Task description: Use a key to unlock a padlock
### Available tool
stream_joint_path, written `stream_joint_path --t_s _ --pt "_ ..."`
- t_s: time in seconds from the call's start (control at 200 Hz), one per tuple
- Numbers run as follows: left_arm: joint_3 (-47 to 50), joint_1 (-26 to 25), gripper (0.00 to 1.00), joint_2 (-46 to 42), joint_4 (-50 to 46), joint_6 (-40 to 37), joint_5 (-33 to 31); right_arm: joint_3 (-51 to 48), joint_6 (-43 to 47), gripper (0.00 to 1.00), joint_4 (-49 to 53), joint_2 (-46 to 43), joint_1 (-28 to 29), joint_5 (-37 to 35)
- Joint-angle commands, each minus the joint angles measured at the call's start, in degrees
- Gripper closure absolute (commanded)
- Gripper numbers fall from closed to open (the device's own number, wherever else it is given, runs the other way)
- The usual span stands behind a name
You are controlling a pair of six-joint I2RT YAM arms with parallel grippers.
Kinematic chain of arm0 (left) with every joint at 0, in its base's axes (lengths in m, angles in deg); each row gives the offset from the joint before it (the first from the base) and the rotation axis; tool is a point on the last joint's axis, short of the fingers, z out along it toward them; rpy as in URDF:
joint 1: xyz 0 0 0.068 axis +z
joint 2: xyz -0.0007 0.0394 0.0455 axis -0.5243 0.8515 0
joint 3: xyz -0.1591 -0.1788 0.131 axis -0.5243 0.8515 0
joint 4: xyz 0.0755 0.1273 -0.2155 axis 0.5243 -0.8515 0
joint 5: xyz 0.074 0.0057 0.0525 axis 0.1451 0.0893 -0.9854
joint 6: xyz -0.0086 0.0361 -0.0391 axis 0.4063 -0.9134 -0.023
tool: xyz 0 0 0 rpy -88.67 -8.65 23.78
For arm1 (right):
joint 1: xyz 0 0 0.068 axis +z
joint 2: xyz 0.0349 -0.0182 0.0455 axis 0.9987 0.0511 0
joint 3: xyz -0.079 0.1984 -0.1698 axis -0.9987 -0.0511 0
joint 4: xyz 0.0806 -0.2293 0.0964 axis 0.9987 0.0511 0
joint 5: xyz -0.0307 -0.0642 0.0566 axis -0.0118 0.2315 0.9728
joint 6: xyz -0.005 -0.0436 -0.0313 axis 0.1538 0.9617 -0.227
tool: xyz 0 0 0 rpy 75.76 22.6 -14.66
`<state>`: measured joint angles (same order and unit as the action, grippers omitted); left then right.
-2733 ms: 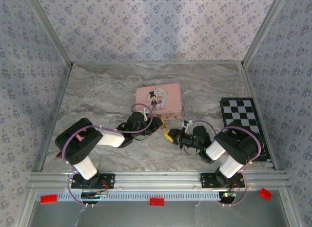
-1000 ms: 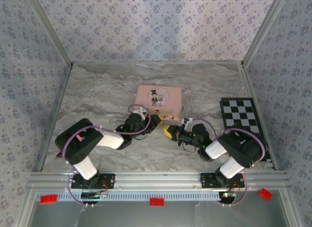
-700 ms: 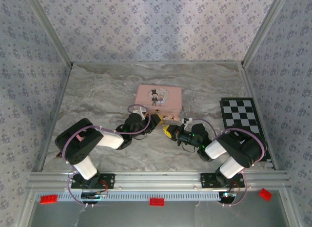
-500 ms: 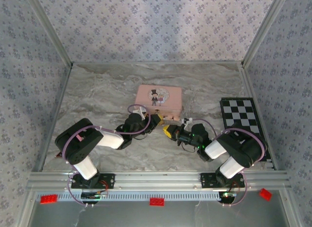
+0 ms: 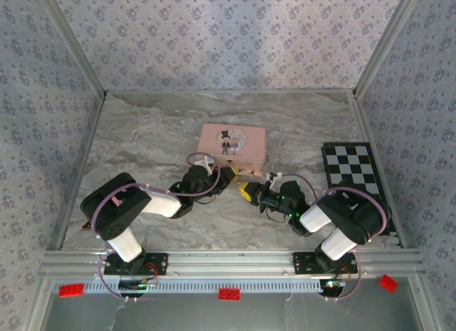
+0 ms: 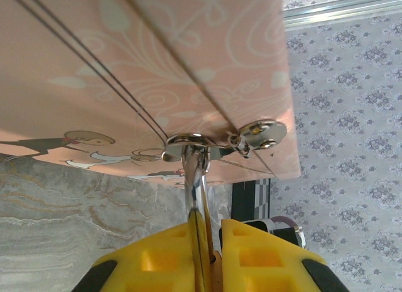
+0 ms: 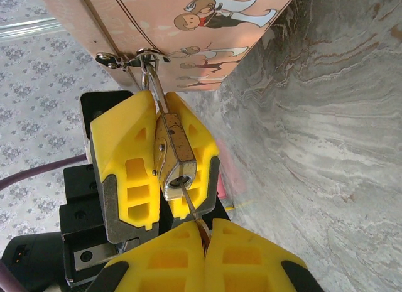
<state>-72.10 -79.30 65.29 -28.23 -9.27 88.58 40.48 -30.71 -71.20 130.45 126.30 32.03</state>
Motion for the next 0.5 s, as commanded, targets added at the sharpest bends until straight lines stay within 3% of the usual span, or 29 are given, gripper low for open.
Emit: stream_joint_path --t_s 0.0,0.495 --pt "-0.14 -1.68 1.0 -1.18 3.67 -0.56 3.25 0.92 0.51 1.0 -3.95 0.7 0.11 -4.58" --pt "-0.06 -1.39 1.0 -1.03 1.42 -1.01 1.96 -1.17 2.52 1.0 -3.23 1.84 4.45 -7.4"
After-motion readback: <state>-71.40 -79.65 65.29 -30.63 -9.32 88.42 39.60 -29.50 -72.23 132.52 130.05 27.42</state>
